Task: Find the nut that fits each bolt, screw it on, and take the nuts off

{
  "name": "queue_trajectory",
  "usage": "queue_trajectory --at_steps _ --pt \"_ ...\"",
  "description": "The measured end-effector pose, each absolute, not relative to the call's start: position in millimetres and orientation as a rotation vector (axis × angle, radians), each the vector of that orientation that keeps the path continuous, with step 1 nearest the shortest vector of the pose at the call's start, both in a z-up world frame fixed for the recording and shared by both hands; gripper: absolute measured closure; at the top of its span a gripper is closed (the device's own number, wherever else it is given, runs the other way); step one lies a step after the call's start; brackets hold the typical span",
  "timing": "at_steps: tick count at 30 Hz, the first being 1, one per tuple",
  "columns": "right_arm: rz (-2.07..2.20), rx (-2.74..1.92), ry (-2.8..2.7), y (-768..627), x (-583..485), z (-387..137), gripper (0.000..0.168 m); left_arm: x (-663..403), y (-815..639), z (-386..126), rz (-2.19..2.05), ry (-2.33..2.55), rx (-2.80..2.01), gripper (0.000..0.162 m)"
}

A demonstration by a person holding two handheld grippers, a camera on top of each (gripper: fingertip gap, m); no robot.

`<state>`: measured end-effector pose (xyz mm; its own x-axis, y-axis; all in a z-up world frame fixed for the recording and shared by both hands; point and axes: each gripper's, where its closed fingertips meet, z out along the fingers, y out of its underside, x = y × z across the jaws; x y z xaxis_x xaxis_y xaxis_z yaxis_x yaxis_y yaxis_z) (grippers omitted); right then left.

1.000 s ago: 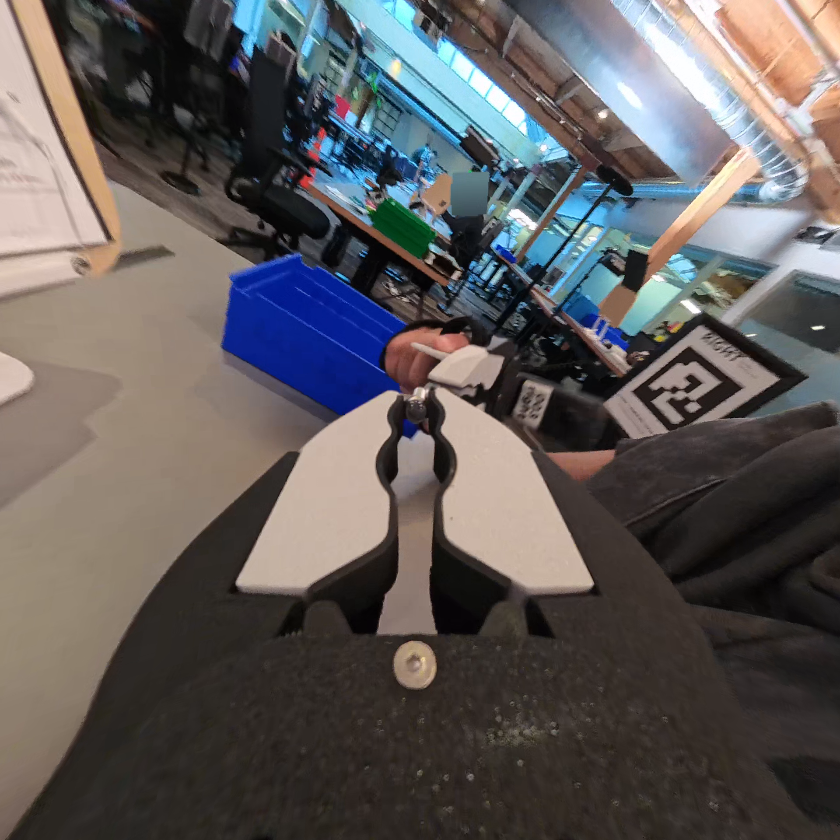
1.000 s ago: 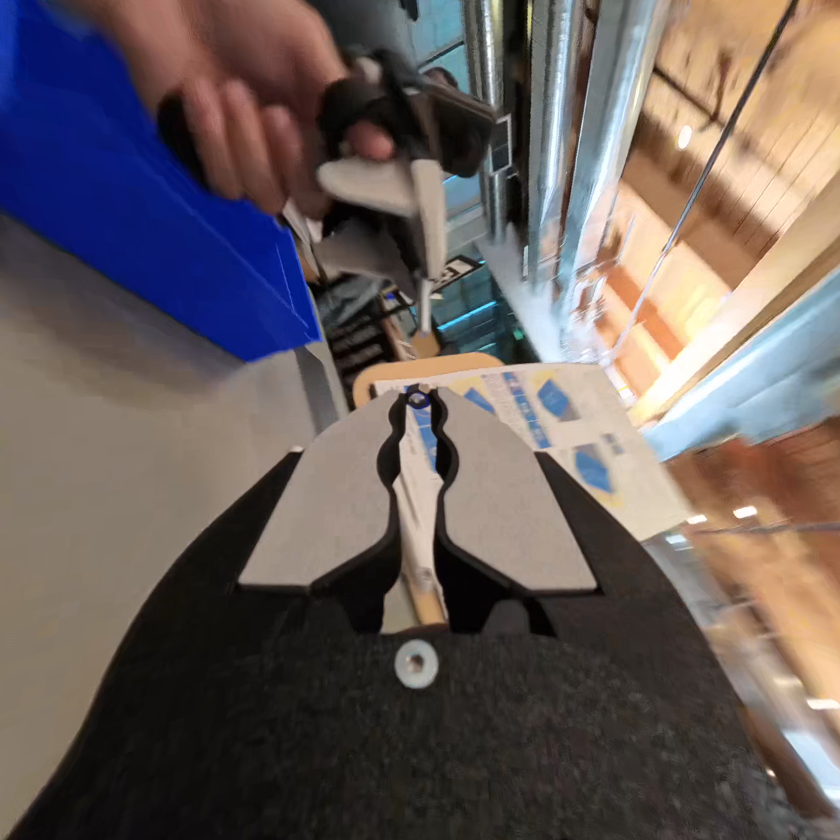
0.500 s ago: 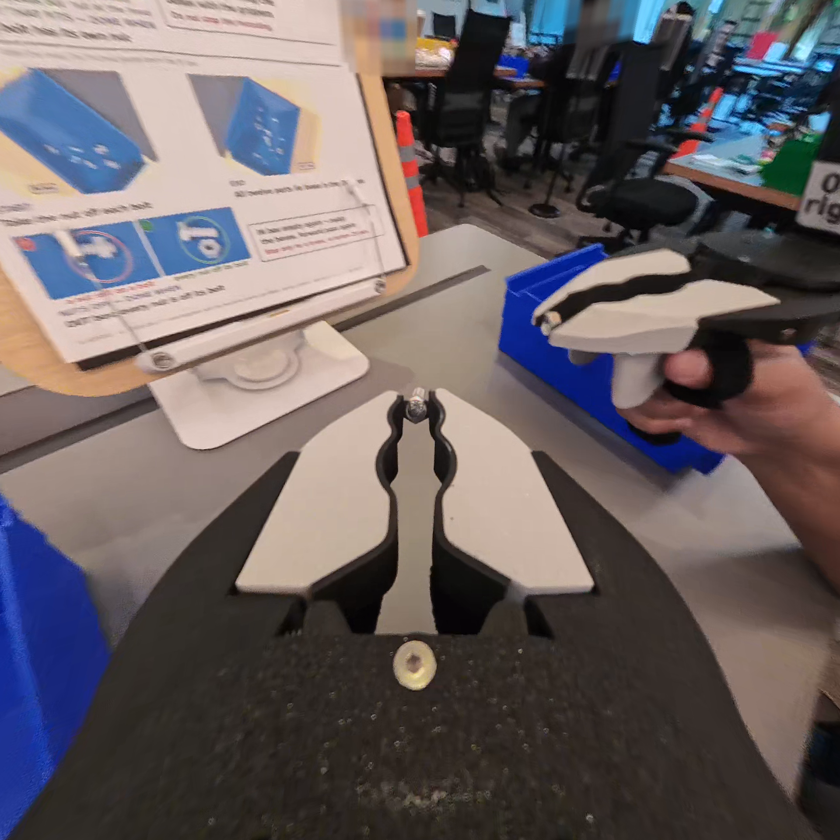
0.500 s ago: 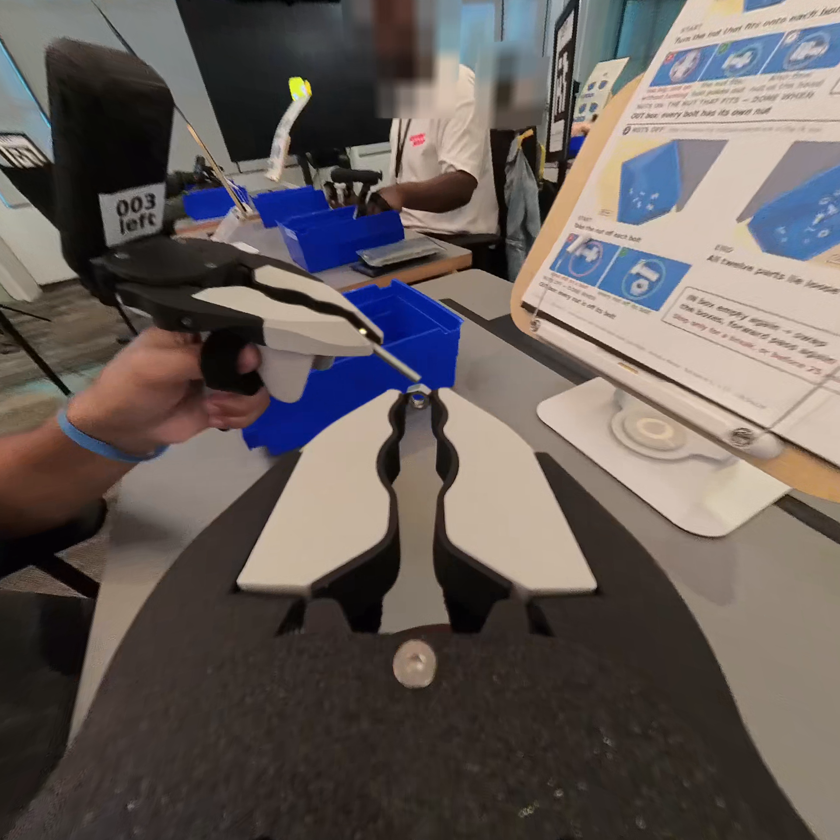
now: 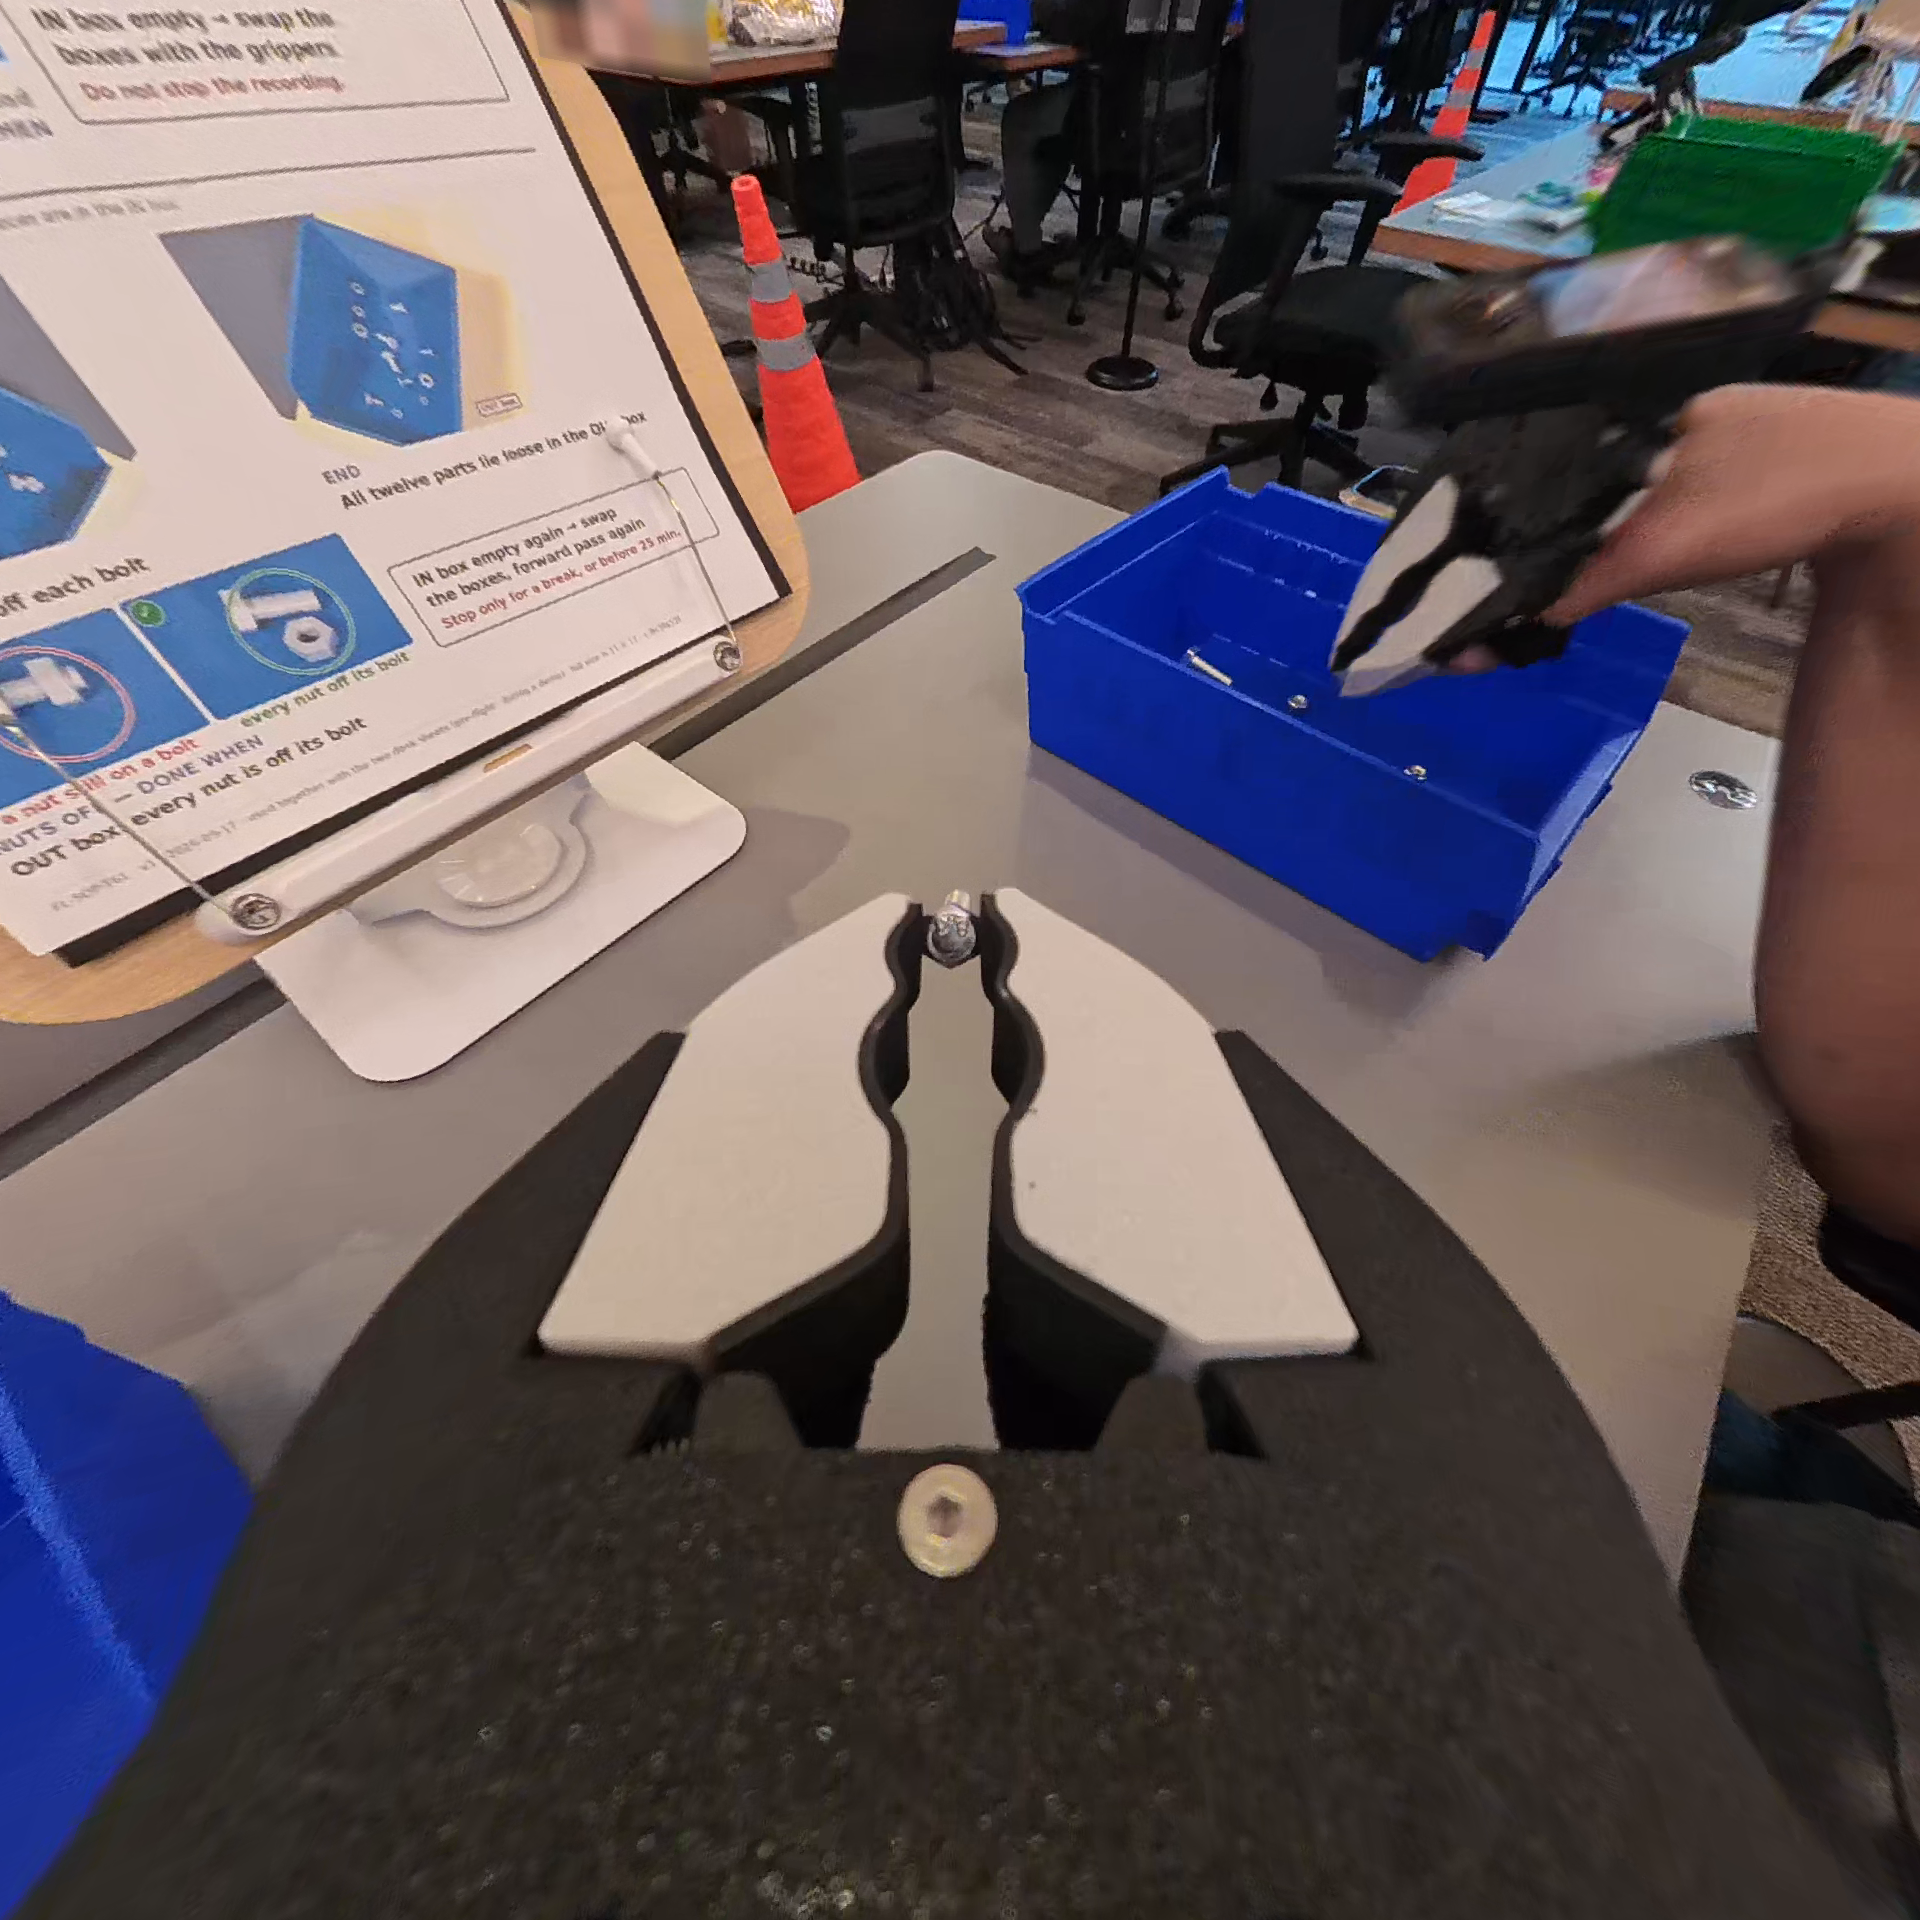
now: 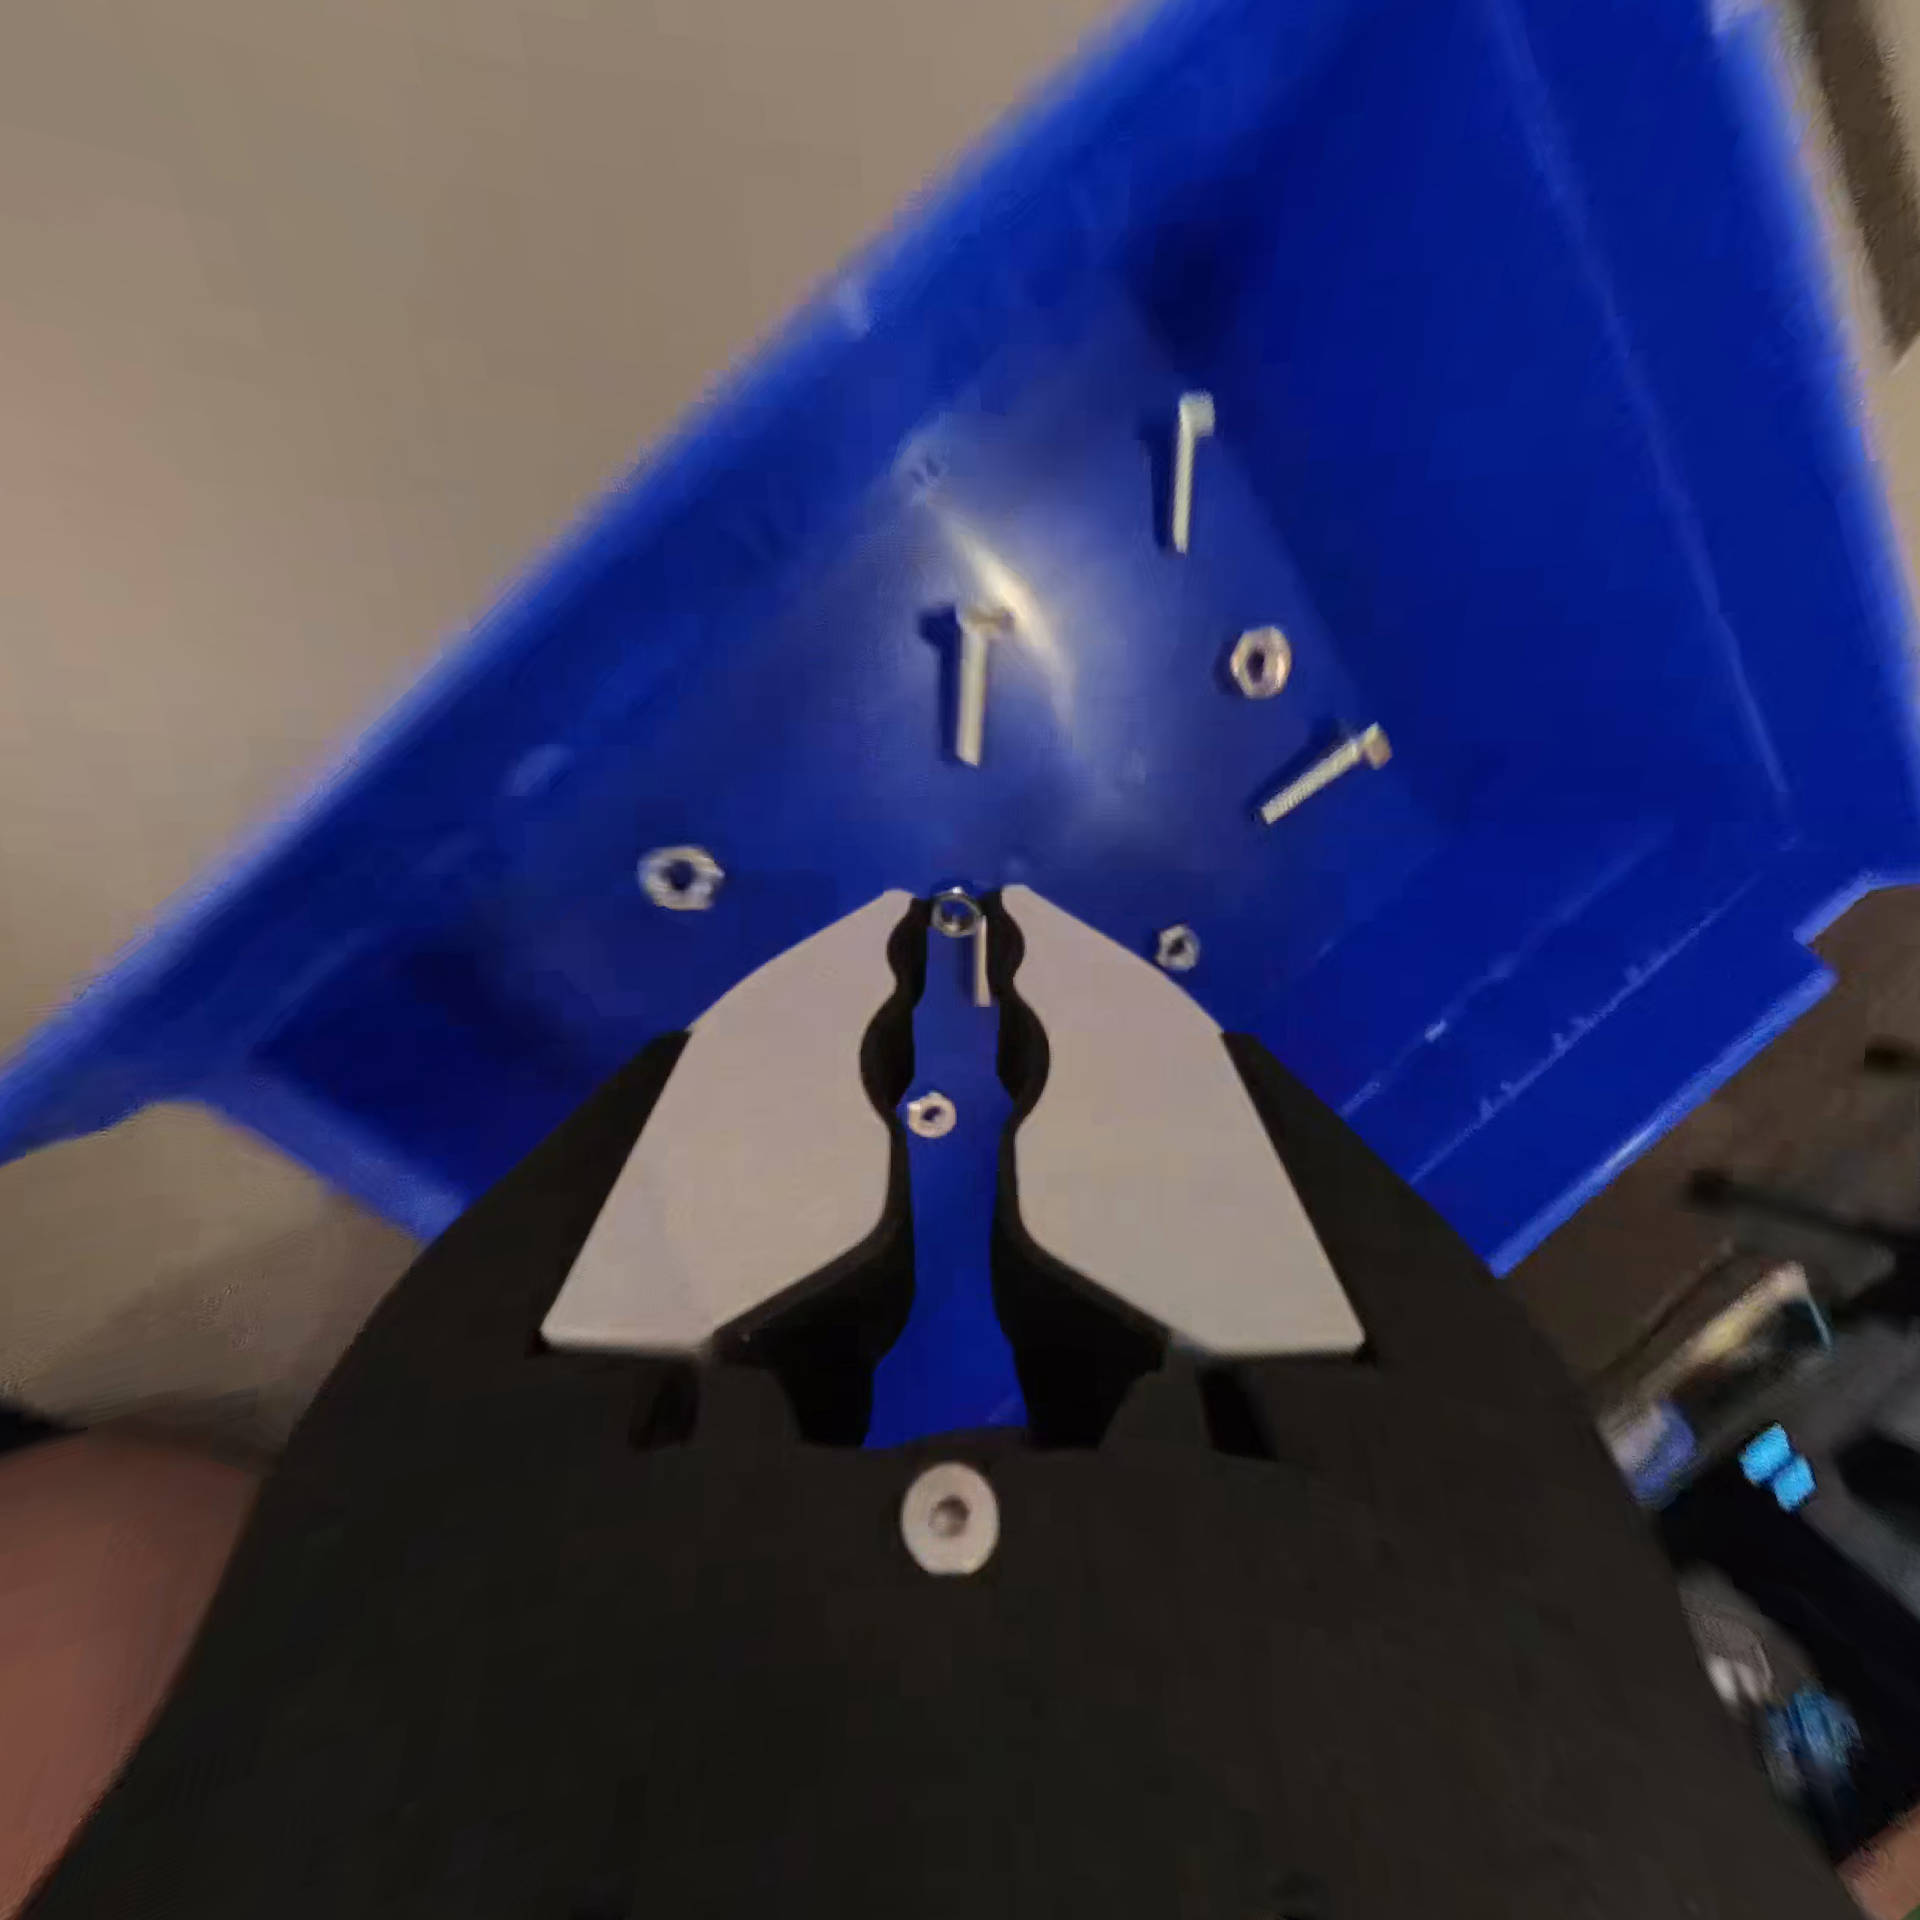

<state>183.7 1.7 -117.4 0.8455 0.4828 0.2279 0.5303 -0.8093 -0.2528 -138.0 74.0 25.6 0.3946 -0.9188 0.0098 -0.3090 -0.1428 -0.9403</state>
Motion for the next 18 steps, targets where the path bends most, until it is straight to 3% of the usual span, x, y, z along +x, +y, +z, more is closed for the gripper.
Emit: queue_trajectory --at_steps 6,11,15,18 --pt "-0.230 -2.862 -0.595 23 226 -175 0.157 -126 65 10 -0.847 1.162 -1.716 0.152" --pt "-0.095 -2.899 -0.498 22 226 -190 0.157 -123 61 4 -0.831 1.212 -1.728 0.152" --pt "-0.068 -2.827 -0.483 26 224 -177 0.148 -122 58 0 -0.816 1.246 -1.731 0.152" --pt "0.001 -2.578 -0.517 42 201 -125 0.143 -122 53 4 -0.875 1.263 -1.719 0.152"
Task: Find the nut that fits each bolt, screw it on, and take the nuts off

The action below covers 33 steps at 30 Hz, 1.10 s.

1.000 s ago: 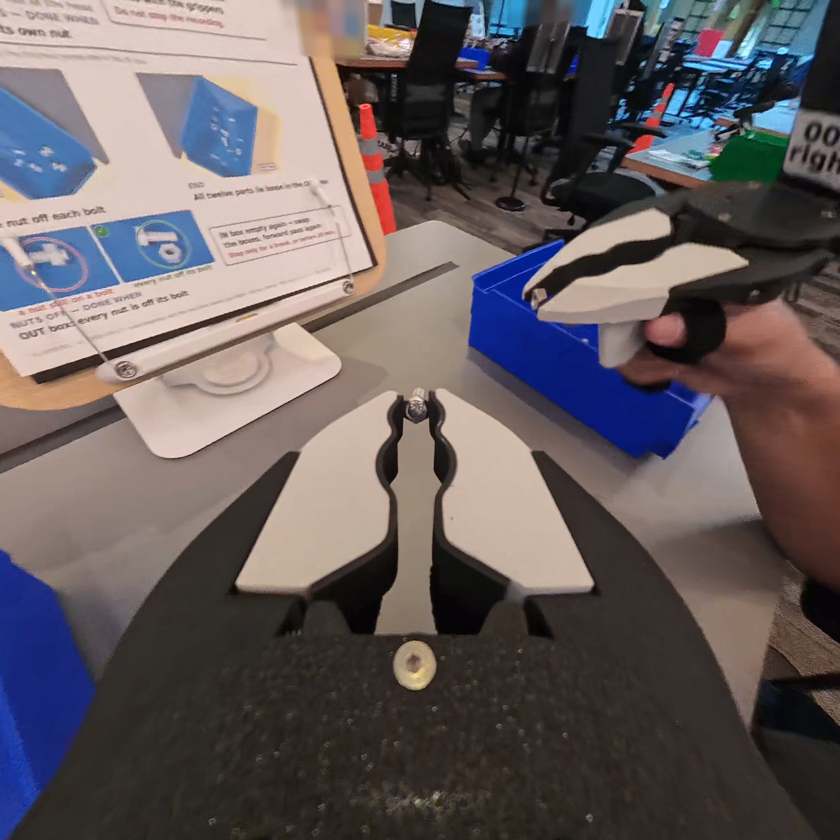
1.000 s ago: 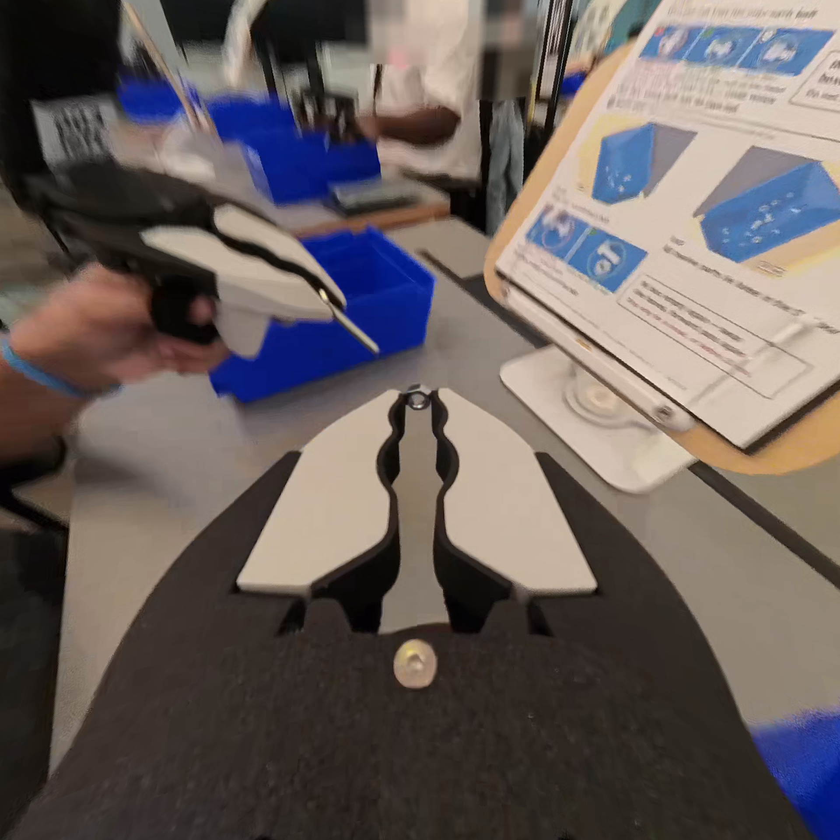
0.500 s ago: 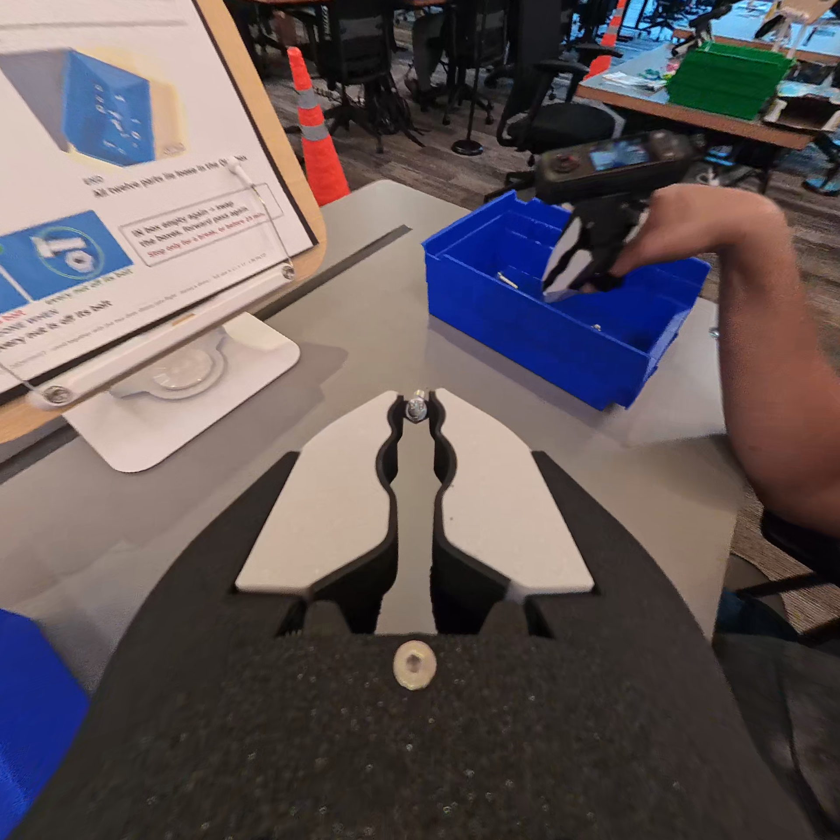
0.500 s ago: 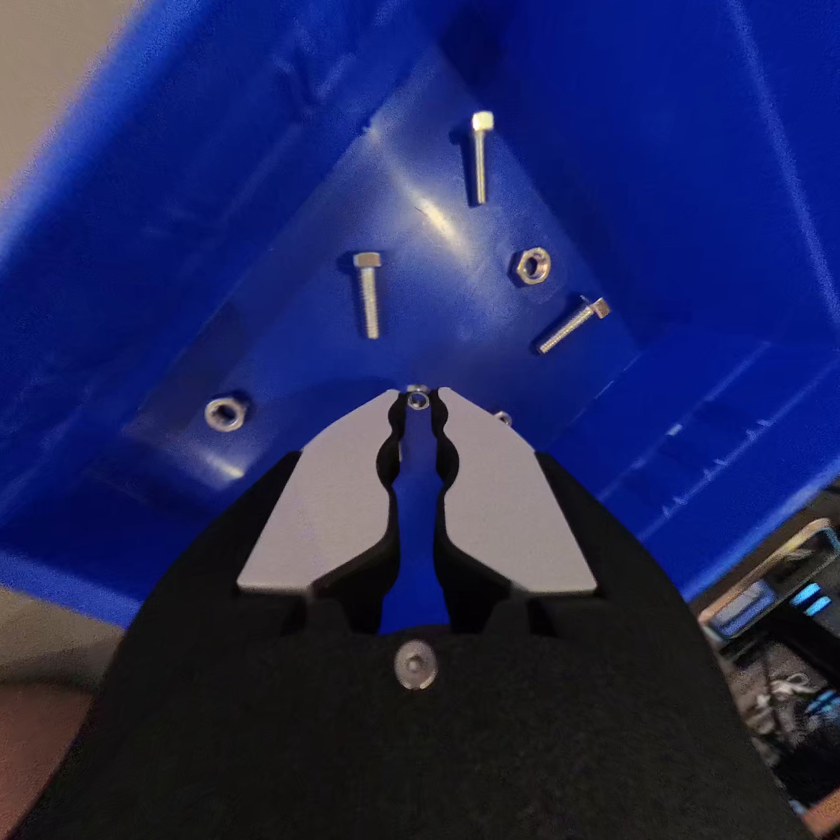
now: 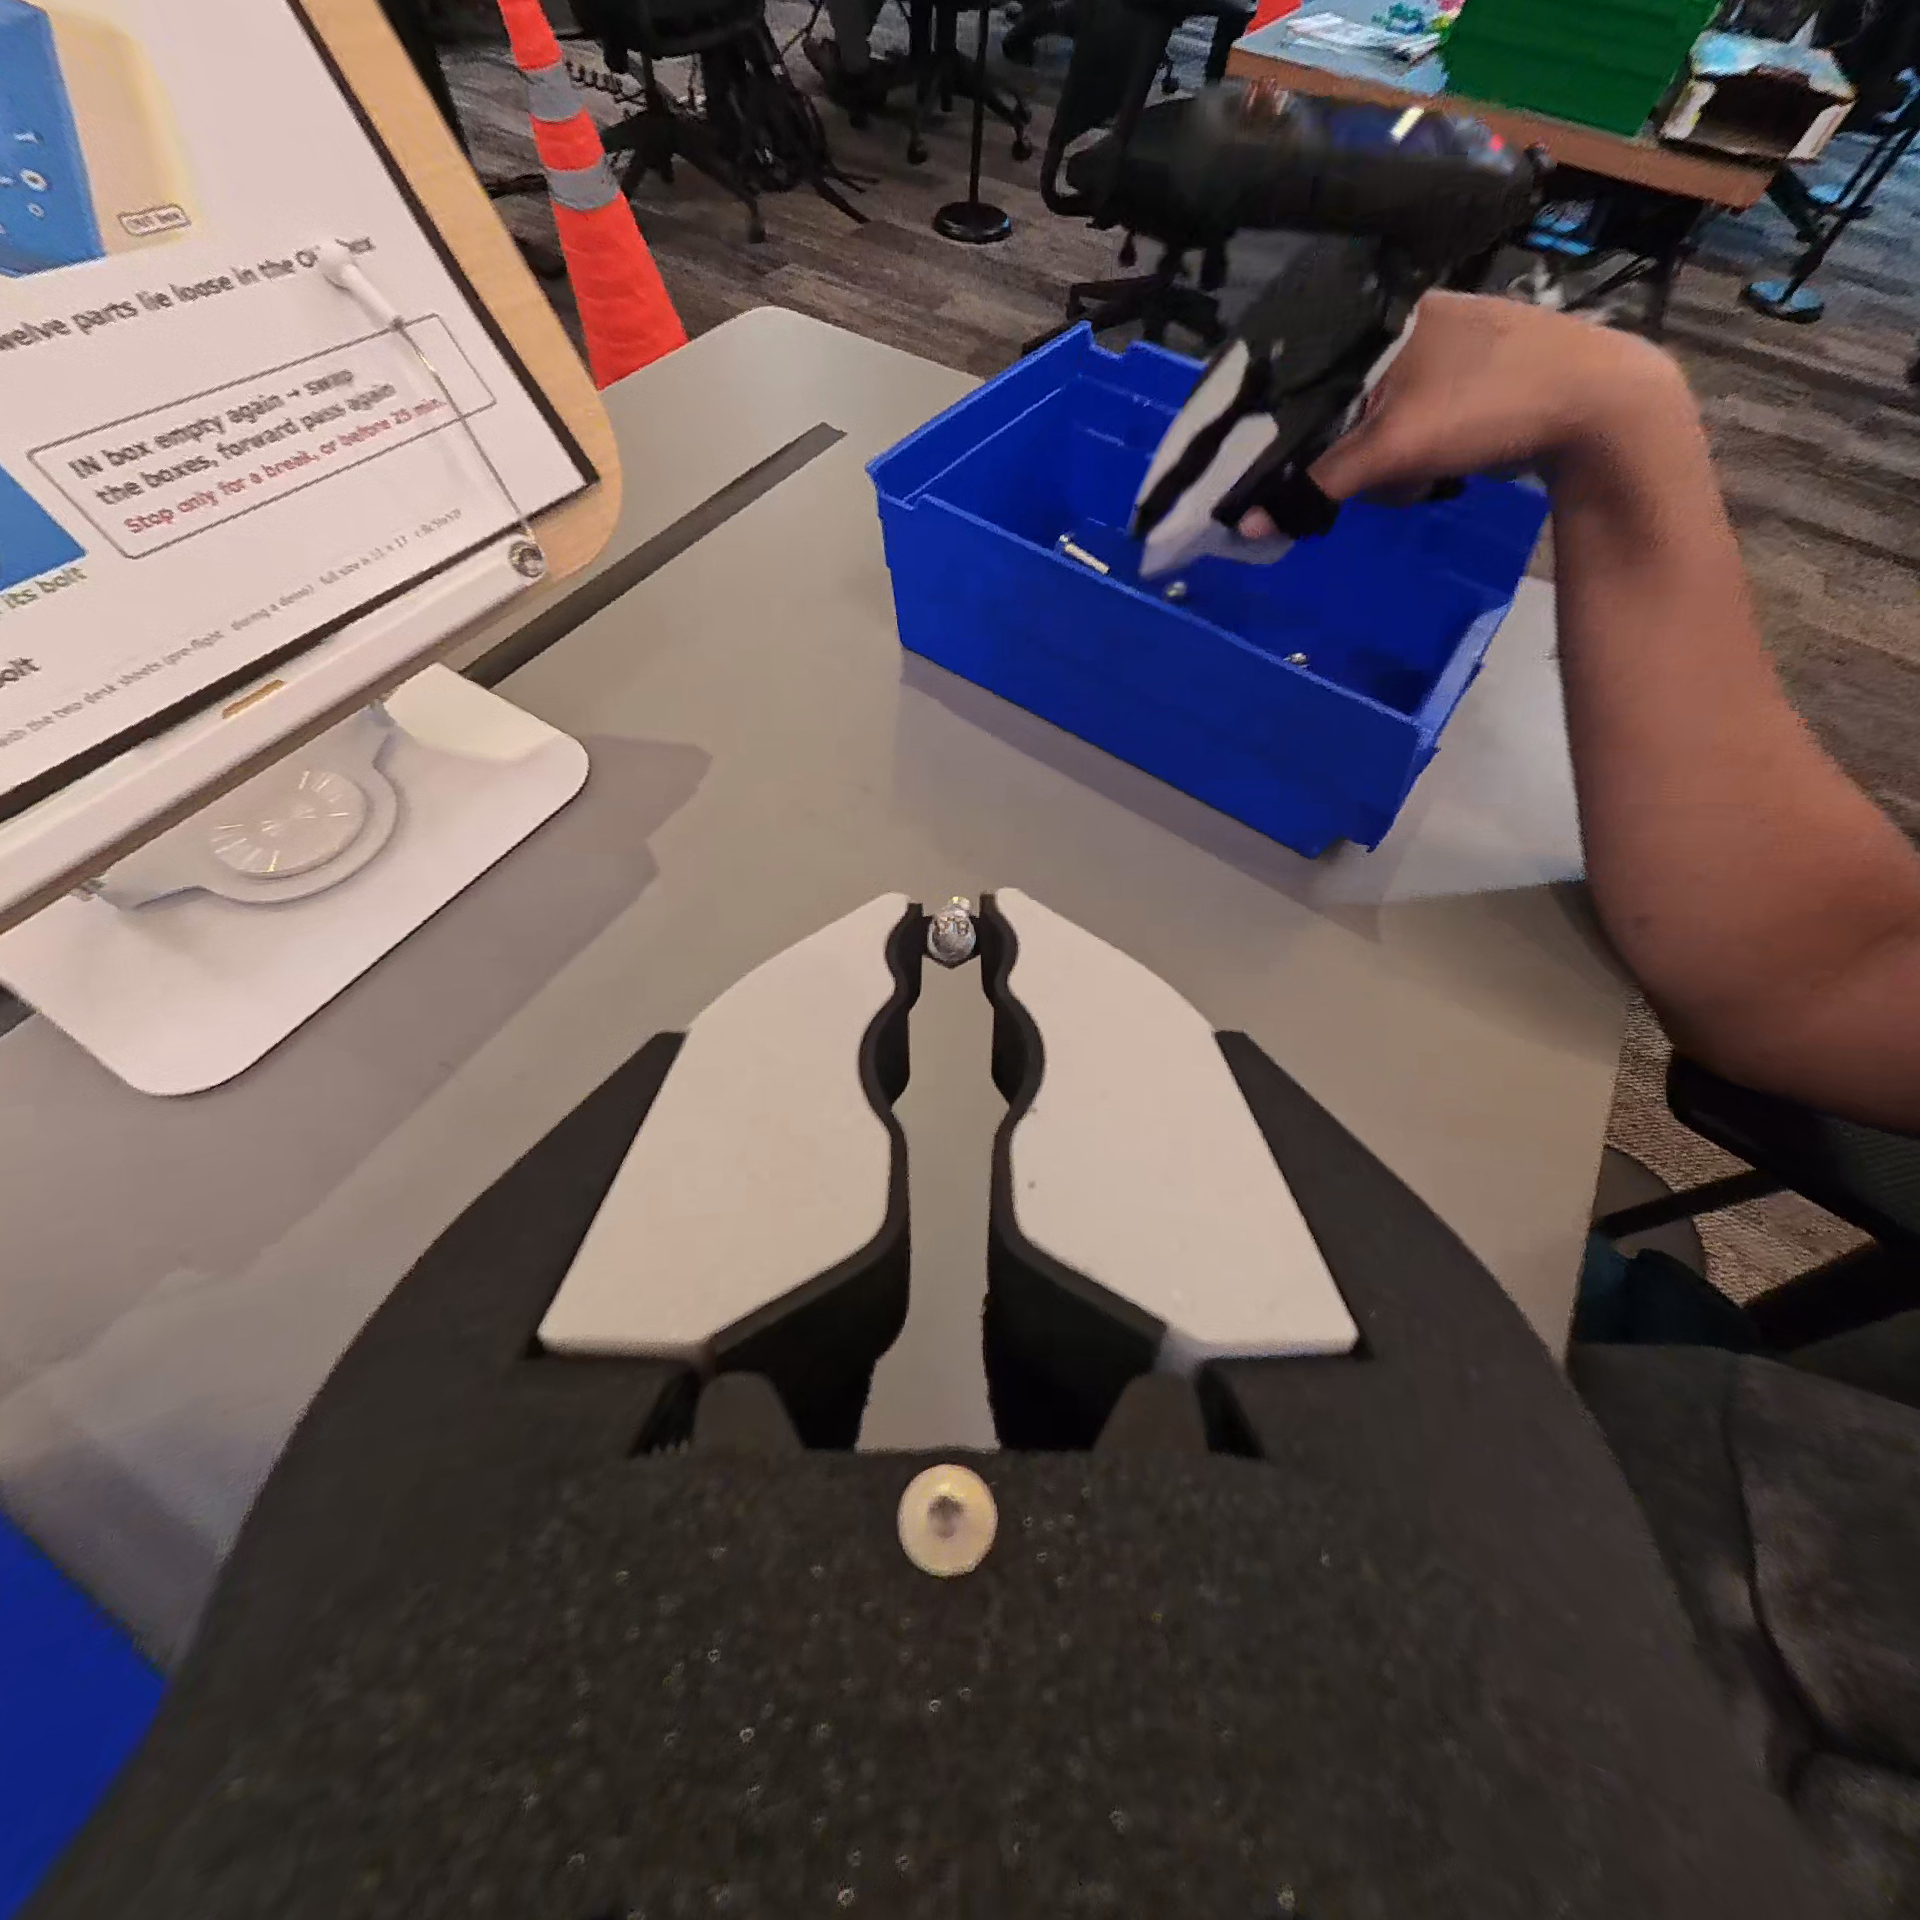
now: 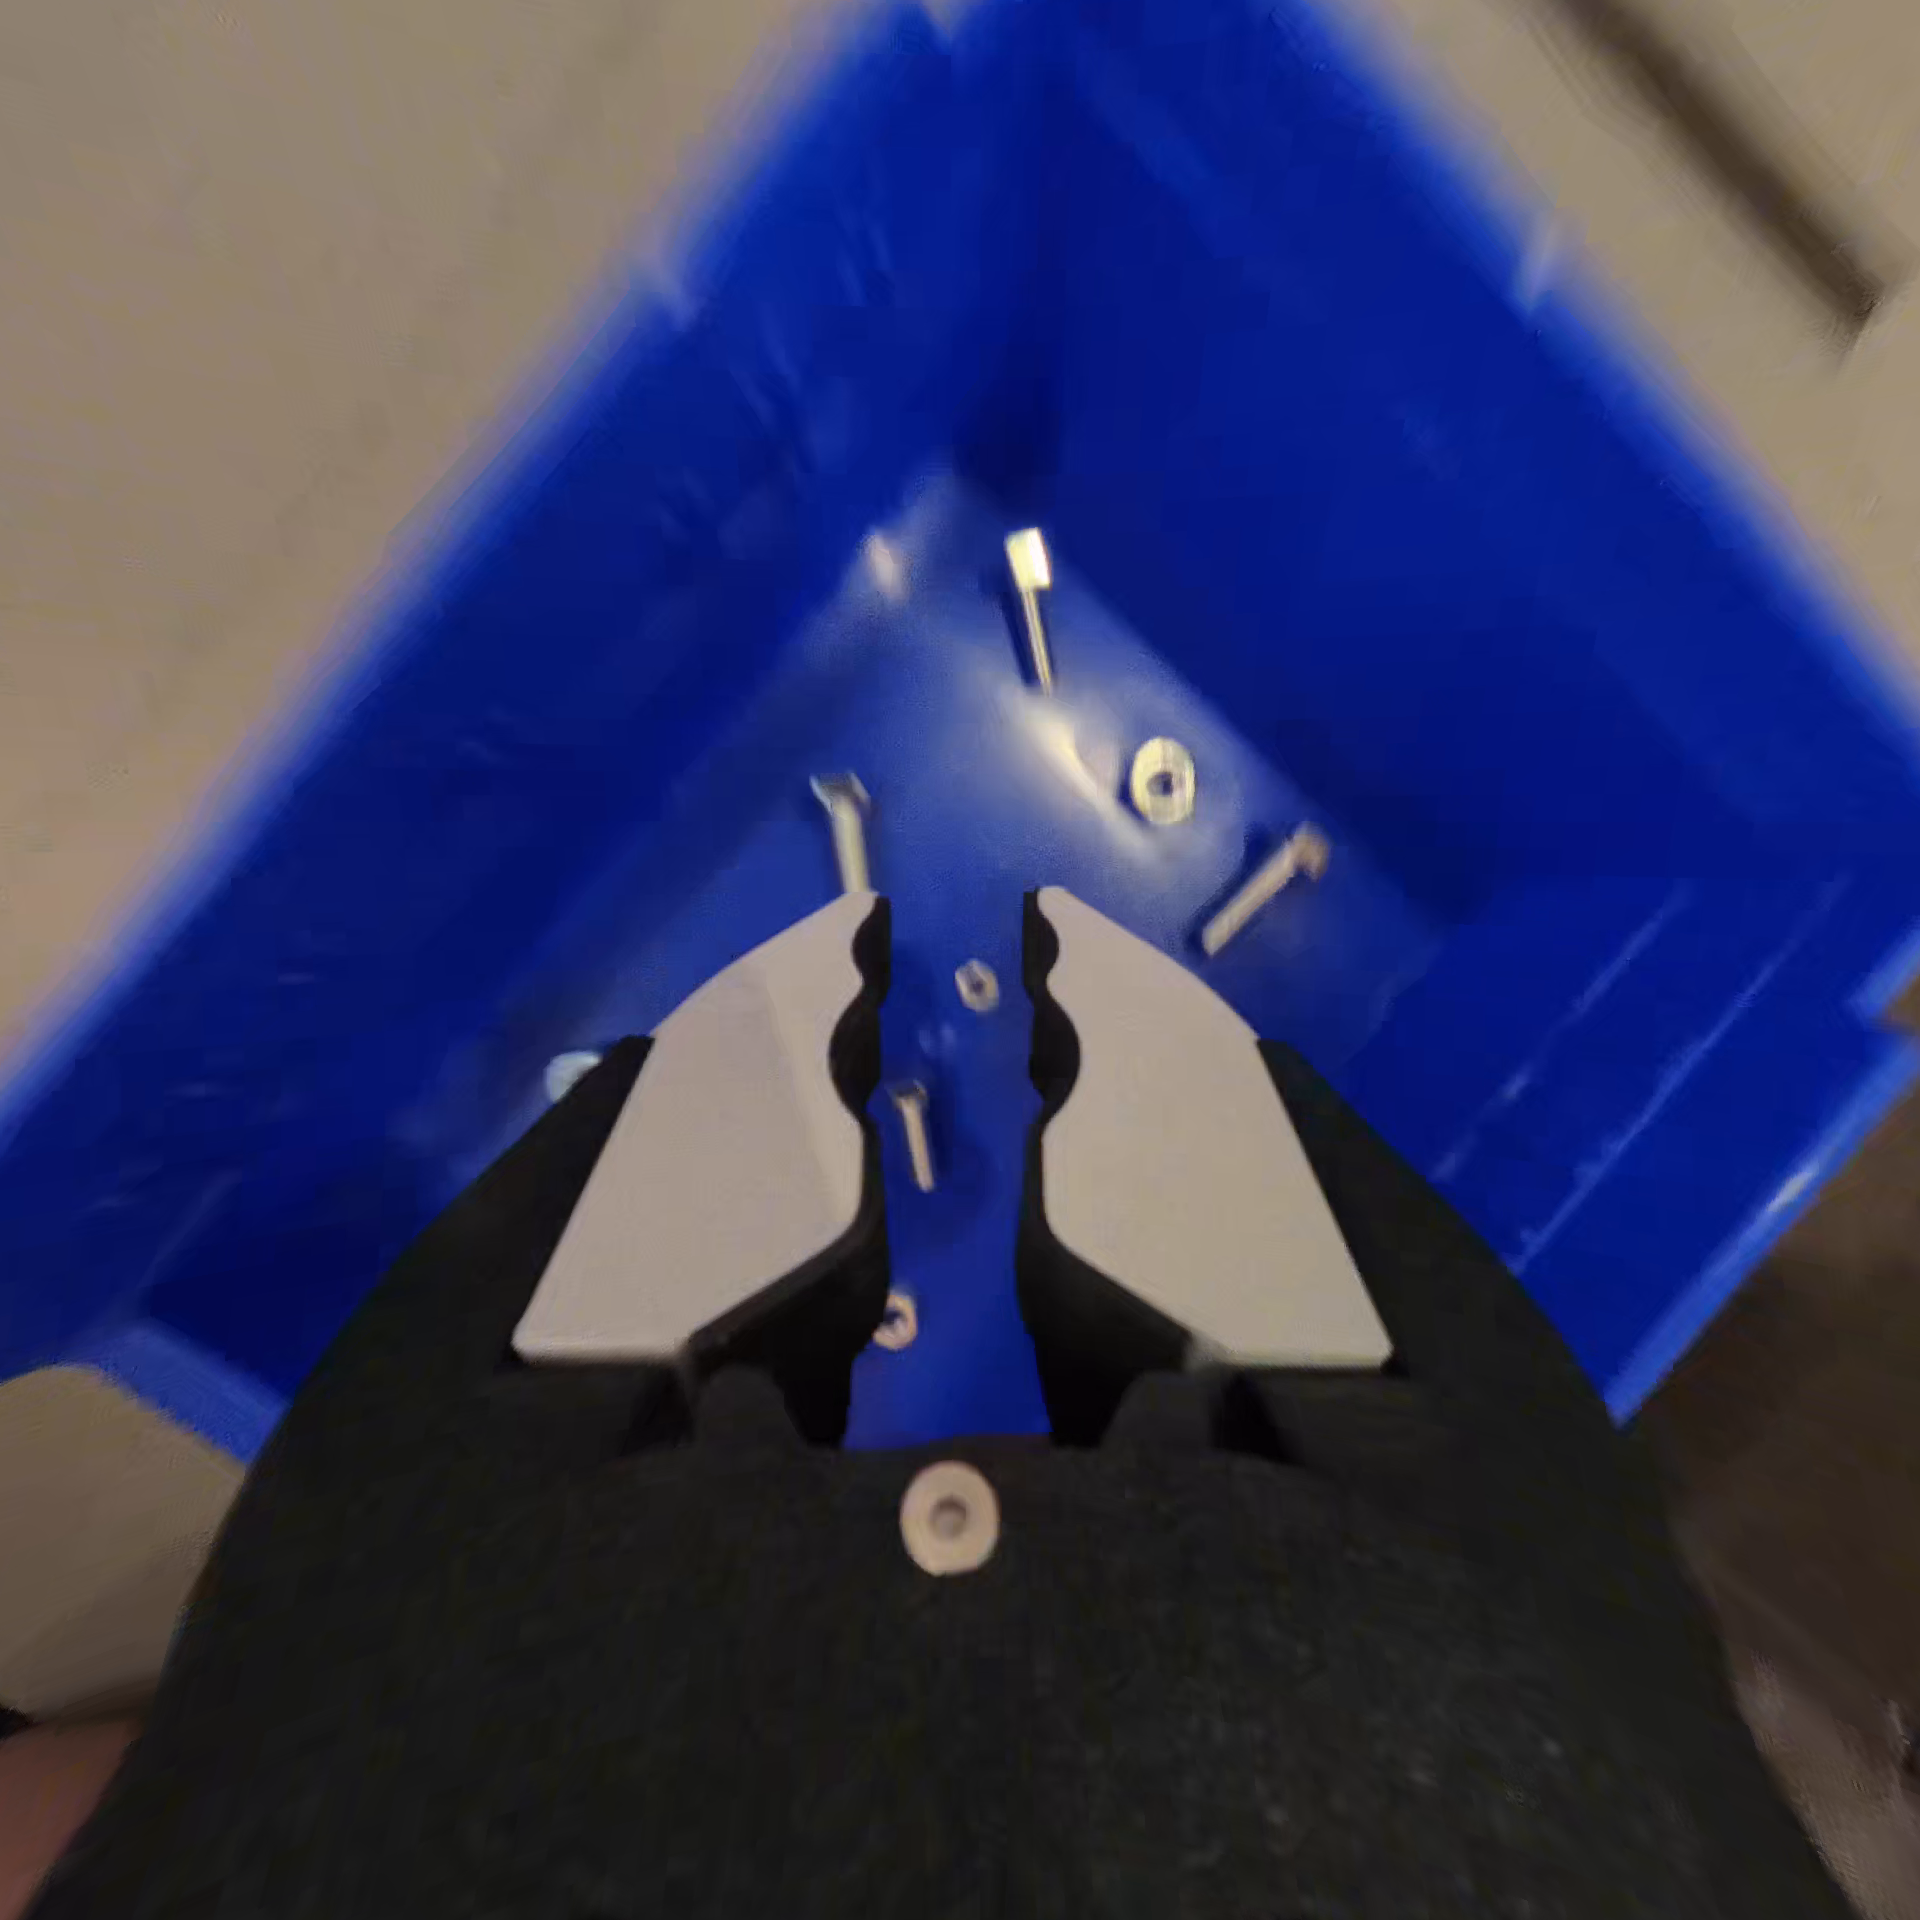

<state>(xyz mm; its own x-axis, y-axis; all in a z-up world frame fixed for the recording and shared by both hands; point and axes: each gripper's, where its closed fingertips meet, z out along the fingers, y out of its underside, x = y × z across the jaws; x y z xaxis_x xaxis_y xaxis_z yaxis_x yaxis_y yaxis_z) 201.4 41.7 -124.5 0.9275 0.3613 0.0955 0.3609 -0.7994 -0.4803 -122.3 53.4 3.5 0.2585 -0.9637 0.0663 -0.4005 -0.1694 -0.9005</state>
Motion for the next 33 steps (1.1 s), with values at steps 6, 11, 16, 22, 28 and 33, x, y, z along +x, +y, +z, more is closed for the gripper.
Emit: queue_trajectory --at_steps 6,11,16,22,28,33 --pt "0.555 -1.643 -0.887 28 28 38 0.148 -126 37 26 -1.187 1.301 -1.601 0.152" --pt "1.094 -1.251 -0.822 8 -71 95 0.148 -137 26 53 -1.488 1.273 -1.407 0.152" --pt "1.348 -1.289 -0.738 28 -122 71 0.140 -153 33 66 -1.588 1.210 -1.325 0.152" --pt "1.313 -1.355 -0.725 34 -146 55 0.113 -158 40 60 -1.526 1.215 -1.344 0.152" --pt "1.253 -1.384 -0.808 31 -155 43 0.162 -152 34 54 -1.513 1.267 -1.358 0.152" --pt "1.172 -1.402 -0.863 29 -155 41 0.163 -152 31 52 -1.504 1.291 -1.369 0.152"
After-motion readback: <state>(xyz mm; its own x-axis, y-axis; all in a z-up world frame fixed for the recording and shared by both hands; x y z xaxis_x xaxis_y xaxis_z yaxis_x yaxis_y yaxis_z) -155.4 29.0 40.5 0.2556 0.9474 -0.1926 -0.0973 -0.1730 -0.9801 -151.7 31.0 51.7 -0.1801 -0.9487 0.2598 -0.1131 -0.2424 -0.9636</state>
